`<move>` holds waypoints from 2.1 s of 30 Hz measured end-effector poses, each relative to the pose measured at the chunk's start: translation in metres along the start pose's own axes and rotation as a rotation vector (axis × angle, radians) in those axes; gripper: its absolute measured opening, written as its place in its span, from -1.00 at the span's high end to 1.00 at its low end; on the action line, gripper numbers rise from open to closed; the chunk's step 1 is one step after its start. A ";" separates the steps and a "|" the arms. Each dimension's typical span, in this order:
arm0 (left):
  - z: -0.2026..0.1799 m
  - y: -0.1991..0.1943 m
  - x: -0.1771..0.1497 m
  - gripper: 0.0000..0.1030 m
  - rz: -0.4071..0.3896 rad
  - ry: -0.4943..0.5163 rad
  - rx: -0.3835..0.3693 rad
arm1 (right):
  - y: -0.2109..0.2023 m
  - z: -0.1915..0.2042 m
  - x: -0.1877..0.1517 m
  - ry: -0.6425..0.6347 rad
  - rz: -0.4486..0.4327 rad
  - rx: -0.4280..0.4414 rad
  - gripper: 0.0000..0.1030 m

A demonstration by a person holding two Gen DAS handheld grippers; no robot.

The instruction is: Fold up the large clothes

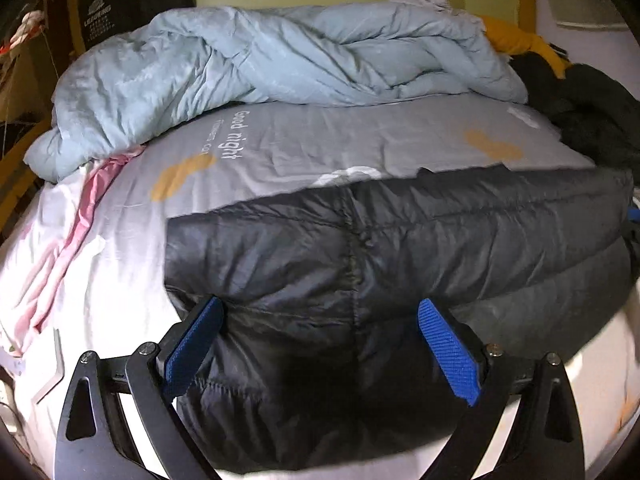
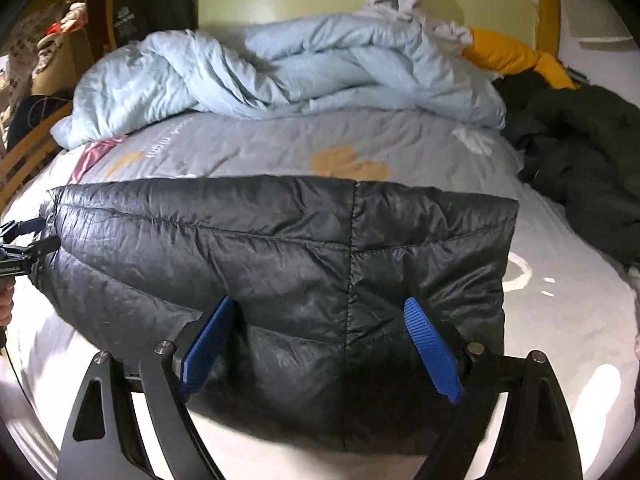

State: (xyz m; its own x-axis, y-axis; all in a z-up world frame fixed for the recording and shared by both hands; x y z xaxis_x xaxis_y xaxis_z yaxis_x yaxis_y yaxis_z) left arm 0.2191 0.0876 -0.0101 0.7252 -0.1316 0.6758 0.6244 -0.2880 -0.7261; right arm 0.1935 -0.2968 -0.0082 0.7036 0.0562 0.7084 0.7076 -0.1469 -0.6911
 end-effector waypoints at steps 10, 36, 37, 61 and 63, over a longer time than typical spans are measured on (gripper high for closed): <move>0.037 0.047 0.019 -0.93 -0.005 -0.102 0.009 | 0.062 0.007 0.021 0.033 0.033 -0.014 -0.72; 0.044 0.070 -0.007 -0.96 0.007 -0.151 0.000 | 0.099 0.023 0.000 -0.049 0.016 -0.043 -0.74; 0.041 0.064 -0.006 -0.95 -0.002 -0.128 0.011 | 0.094 0.022 0.000 -0.059 -0.008 -0.057 -0.69; -0.060 -0.085 -0.013 -0.95 -0.342 0.040 -0.084 | -0.068 0.021 -0.034 0.023 -0.218 0.055 -0.72; -0.065 -0.082 -0.014 -0.95 -0.336 0.055 -0.080 | -0.068 0.023 -0.035 0.012 -0.220 0.045 -0.72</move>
State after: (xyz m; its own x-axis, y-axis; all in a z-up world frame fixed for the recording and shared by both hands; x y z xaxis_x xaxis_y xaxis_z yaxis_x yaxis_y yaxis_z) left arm 0.1387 0.0510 0.0483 0.4647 -0.0674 0.8829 0.7994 -0.3970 -0.4510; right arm 0.1227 -0.2656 0.0108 0.5309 0.0698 0.8446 0.8466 -0.0885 -0.5248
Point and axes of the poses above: each gripper's, at about its wrist camera, not at the fingertips, and y roughly the way its jaws point, z to its left, x to its top, the point moved 5 cm from there along y, roughly the way its jaws point, and after that the axes turned 15 degrees about -x, right-handed, at the moved point
